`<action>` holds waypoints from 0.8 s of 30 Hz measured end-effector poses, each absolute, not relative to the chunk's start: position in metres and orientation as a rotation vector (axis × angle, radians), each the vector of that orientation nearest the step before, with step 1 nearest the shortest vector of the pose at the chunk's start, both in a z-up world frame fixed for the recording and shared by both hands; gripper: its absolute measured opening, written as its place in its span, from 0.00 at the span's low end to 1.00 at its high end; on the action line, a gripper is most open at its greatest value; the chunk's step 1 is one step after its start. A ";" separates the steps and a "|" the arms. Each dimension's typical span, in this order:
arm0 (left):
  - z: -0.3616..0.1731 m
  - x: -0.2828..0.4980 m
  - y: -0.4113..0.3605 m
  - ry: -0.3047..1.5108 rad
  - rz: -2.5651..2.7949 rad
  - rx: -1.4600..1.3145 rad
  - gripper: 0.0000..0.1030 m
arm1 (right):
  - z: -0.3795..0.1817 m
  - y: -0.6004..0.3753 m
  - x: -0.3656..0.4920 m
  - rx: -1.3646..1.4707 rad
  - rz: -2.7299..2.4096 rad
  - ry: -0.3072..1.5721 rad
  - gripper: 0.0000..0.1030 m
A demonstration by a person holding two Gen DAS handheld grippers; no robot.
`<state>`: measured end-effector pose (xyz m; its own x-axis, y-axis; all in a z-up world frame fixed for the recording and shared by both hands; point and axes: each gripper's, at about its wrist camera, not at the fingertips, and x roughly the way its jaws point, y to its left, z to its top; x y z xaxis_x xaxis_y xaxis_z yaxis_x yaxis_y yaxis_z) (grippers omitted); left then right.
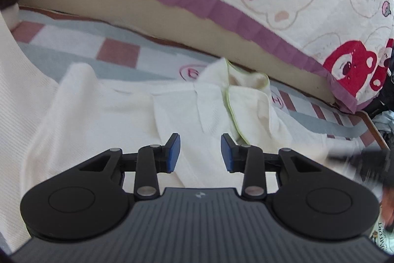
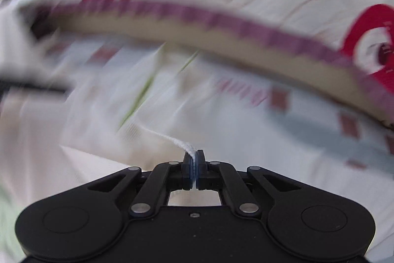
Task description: Fold clothes
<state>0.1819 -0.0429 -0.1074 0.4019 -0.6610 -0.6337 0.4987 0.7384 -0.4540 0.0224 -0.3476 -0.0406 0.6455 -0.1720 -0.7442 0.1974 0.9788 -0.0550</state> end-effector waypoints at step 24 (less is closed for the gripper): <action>-0.133 0.201 -0.048 0.905 -0.674 -0.133 0.40 | -0.105 -0.547 0.030 0.606 -0.338 0.724 0.47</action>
